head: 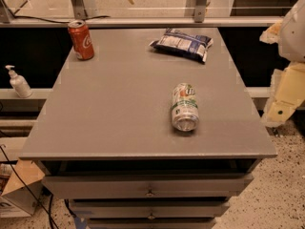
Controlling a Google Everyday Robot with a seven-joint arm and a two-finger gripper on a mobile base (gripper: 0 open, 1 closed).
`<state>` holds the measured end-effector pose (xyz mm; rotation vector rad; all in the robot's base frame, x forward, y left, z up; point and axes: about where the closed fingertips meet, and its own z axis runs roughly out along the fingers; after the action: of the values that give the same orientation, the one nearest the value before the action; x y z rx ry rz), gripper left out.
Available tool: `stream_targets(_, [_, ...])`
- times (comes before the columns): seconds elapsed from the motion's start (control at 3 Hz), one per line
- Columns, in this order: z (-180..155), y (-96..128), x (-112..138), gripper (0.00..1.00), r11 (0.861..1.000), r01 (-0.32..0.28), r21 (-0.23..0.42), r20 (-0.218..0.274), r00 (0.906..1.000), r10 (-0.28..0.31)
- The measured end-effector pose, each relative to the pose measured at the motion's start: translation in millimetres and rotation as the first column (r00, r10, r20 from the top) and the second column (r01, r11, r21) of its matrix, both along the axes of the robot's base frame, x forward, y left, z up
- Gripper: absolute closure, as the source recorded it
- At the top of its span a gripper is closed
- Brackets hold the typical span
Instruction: Pick 7up can
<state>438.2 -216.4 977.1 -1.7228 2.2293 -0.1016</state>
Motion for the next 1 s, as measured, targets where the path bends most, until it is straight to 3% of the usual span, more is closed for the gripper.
stream_targets(0.33, [1.1,0.6,0.6,0.0,1.0,-0.001,-0.002,0.004,1.0,0.001])
stream_targets(0.67, [8.6,20.1,23.0,0.0,0.998,0.013,0.06,0.039,0.9991,-0.015])
stream_targets(1.0, [10.7,65.8,50.9,0.0,0.991,-0.02,0.135,0.08,0.9968,0.009])
